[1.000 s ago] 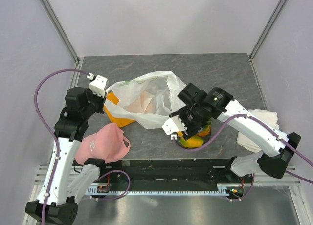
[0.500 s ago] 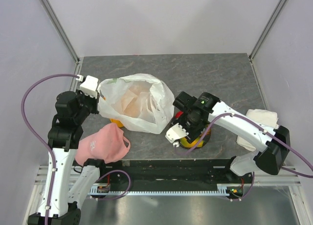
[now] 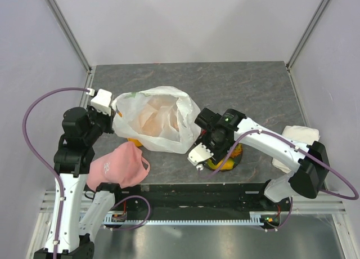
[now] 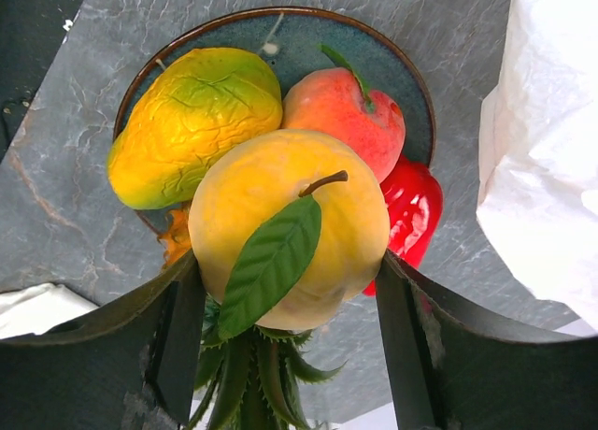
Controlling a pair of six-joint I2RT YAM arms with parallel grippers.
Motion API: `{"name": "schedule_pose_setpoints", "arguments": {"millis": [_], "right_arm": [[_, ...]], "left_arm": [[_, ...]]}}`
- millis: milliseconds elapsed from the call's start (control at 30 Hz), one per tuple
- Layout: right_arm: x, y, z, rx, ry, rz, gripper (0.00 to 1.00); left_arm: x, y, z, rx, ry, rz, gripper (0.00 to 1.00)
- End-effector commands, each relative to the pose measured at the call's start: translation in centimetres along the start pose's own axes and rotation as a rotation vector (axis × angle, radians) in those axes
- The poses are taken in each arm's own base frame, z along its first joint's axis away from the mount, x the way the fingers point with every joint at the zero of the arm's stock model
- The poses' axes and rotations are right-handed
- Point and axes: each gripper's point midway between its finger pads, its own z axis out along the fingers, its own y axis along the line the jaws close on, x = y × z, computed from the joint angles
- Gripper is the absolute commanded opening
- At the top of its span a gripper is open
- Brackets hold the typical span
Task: Take the fake fruits out of the plastic bag
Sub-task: Place the fake fruit on the plate.
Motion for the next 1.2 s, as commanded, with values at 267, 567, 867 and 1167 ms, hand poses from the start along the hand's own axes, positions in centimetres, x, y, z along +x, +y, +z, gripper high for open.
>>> {"name": "schedule_pose_setpoints", "arguments": {"millis": [267,567,867,1167], "right_arm": [[0.6,1.3,1.5,-0.055,0.042,-0.053,0.66],[0.1,1.7,0.1,-0.061,0.024,-0.083,0.64],[-0.2,3.1,0.0,-0.081,0.035,-0.126,0.64],[0.2,3.1,1.1,-0.091,0.064,-0.147,0.70]], "left_arm": [[0.0,-0.5,-0.1,0.025,-0.016,-0.041,0.01],[0.3,-0.5,-0.2,0.023,-0.013,-0.044,0.02],[0.6,-0.6,-0.1,0.025,-0.017,-0.053,0.01],[0.8,-0.6,-0.4,0.020,-0.014,-0.055,0.02]]}}
